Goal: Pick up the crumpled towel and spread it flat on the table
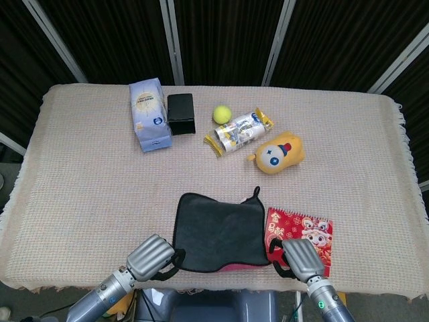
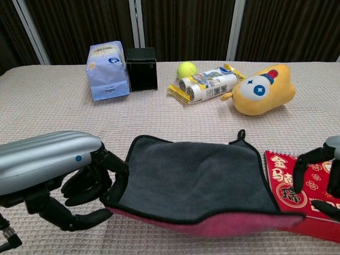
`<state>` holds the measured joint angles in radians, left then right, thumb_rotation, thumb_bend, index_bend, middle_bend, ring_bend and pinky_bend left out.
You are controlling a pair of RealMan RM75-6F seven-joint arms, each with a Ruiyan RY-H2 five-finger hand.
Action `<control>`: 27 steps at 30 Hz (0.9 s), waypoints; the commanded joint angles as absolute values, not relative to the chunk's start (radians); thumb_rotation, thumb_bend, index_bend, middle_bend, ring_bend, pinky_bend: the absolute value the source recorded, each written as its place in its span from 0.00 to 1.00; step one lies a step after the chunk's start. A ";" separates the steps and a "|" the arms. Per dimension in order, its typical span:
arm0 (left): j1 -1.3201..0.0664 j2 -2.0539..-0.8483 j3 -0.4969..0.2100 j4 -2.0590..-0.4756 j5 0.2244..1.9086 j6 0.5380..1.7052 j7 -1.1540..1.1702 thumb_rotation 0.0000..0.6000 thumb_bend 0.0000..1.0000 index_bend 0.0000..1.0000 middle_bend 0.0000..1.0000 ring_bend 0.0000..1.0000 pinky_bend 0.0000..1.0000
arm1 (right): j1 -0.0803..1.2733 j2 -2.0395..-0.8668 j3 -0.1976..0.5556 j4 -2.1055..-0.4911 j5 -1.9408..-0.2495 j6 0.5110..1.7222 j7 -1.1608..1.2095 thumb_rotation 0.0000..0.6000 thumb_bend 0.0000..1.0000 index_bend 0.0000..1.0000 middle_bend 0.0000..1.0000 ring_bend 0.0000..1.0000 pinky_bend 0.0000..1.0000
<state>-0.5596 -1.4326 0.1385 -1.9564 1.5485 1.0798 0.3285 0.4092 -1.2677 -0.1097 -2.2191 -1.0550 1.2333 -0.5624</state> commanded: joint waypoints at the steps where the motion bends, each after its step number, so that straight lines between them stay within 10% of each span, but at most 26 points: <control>1: -0.562 -1.423 0.141 -1.960 1.554 1.069 0.324 1.00 0.29 0.55 0.82 0.75 0.73 | 0.427 -1.254 -0.122 -2.237 -0.996 1.221 -0.627 1.00 0.54 0.23 0.94 0.95 0.82; 9: -0.565 -1.396 0.137 -1.963 1.555 1.046 0.320 1.00 0.14 0.37 0.78 0.73 0.73 | 0.447 -1.253 -0.122 -2.246 -0.944 1.221 -0.684 1.00 0.40 0.00 0.87 0.88 0.76; 27: -0.541 -1.405 0.108 -1.937 1.536 1.059 0.342 1.00 0.02 0.23 0.70 0.67 0.71 | 0.442 -1.260 -0.094 -2.174 -1.004 1.269 -0.666 1.00 0.36 0.00 0.80 0.81 0.70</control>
<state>-0.5411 -1.4047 0.1083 -1.9376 1.5362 1.0584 0.3424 0.4498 -1.2565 -0.1007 -2.1899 -0.9870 1.2587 -0.6818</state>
